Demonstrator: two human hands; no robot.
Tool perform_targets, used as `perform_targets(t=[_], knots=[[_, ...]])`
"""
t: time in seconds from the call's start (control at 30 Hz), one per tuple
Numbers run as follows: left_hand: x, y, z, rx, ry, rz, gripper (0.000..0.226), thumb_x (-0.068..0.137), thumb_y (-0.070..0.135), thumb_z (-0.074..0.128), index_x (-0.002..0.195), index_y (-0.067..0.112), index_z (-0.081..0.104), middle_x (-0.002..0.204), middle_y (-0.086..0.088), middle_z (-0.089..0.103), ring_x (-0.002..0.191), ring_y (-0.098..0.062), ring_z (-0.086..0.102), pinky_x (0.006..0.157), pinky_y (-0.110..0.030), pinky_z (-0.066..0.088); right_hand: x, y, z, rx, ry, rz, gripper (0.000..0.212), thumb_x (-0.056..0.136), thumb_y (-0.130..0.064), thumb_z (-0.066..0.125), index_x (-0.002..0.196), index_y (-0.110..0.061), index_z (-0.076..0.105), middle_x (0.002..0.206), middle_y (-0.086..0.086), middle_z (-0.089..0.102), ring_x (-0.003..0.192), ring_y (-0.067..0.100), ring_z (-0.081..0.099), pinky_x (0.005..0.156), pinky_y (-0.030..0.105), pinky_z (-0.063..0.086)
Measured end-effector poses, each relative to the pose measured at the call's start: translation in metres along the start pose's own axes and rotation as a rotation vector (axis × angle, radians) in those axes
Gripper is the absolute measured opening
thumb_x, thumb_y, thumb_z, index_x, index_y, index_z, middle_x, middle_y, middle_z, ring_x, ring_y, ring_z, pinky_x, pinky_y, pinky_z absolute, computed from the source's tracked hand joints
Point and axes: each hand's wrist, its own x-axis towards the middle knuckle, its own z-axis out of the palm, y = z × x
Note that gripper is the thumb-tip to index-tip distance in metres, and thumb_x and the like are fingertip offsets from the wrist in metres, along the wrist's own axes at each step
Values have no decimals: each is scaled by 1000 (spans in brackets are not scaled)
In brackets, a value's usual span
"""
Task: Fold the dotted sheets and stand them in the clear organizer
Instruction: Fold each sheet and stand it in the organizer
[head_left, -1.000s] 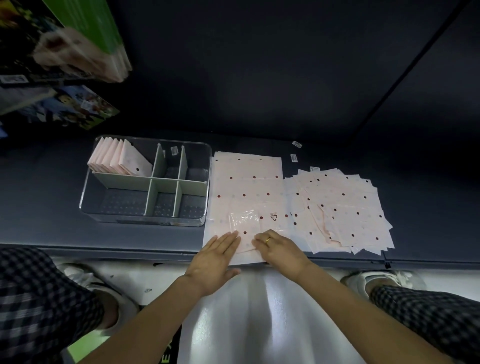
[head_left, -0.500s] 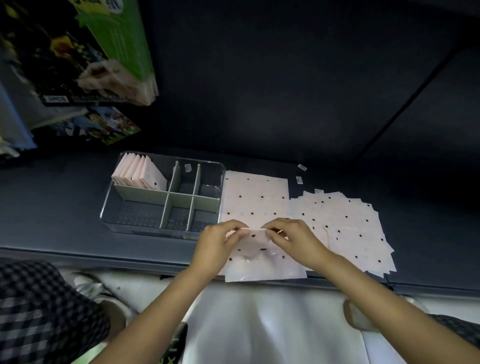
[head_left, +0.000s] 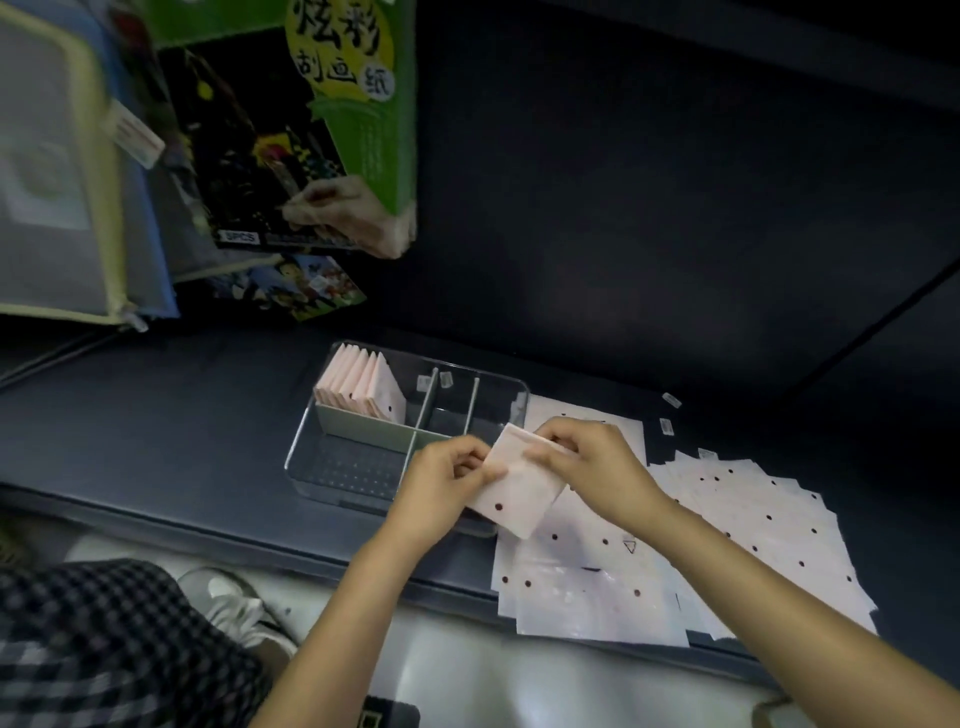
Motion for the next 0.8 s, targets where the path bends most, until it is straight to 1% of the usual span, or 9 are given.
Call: perform_targets(t=[0.13, 0.2, 0.27, 0.33, 0.43, 0.6, 0.7, 0.73, 0.8], knots=[[9, -20, -30, -33, 137, -64, 16, 83, 6, 68, 78, 21, 68, 77, 4, 69, 73, -9, 62, 68, -22, 49, 39, -23, 5, 0, -111, 51, 21, 85, -17, 66, 68, -26, 57, 55, -22, 60, 54, -9, 54, 50, 7, 38], [15, -29, -41, 22, 262, -69, 18, 85, 11, 66, 87, 29, 65, 86, 10, 69, 81, -9, 63, 70, -20, 50, 60, -32, 13, -33, -135, 72, 22, 81, -16, 67, 68, -25, 53, 57, -16, 62, 54, -4, 56, 50, 12, 40], [24, -38, -52, 149, 344, -73, 20, 88, 18, 64, 103, 31, 62, 104, 10, 65, 93, -12, 60, 79, -26, 50, 84, -39, 23, -37, -93, 93, 21, 80, -16, 66, 69, -22, 49, 66, -7, 62, 59, 5, 55, 52, 20, 40], [34, -45, -62, 283, 324, -110, 30, 90, 24, 61, 120, 26, 57, 119, 5, 58, 106, -18, 55, 89, -38, 48, 107, -46, 36, -38, -38, 128, 21, 80, -17, 65, 70, -20, 46, 72, -1, 59, 65, 12, 52, 55, 26, 39], [45, -53, -74, 340, 286, -167, 39, 92, 25, 59, 130, 21, 50, 129, 0, 52, 114, -24, 50, 95, -44, 45, 137, -54, 57, -89, 17, 139, 23, 78, -16, 64, 69, -18, 43, 68, -3, 51, 62, 13, 46, 52, 27, 34], [45, -64, -79, 327, 365, -163, 42, 94, 22, 55, 135, 20, 45, 137, 3, 47, 118, -21, 43, 95, -38, 42, 175, -62, 92, -176, -3, 219, 26, 79, -18, 61, 66, -18, 38, 73, 1, 50, 71, 23, 51, 47, 26, 30], [42, -69, -79, 318, 393, -149, 44, 94, 21, 55, 137, 20, 44, 141, 5, 45, 124, -19, 38, 93, -28, 33, 190, -64, 108, -239, -23, 305, 12, 81, -20, 59, 85, -10, 53, 94, 11, 60, 86, 29, 59, 57, 26, 38], [42, -71, -80, 316, 396, -150, 44, 95, 22, 55, 137, 21, 44, 142, 6, 44, 125, -19, 37, 92, -26, 31, 194, -65, 111, -259, -19, 315, 16, 82, -20, 59, 92, -9, 56, 101, 13, 62, 91, 31, 61, 61, 28, 39], [42, -74, -82, 327, 386, -143, 44, 95, 22, 55, 137, 23, 44, 142, 7, 44, 125, -18, 35, 92, -23, 28, 199, -66, 114, -295, -19, 310, 18, 82, -22, 59, 95, -10, 56, 105, 14, 63, 94, 32, 61, 64, 29, 41]])
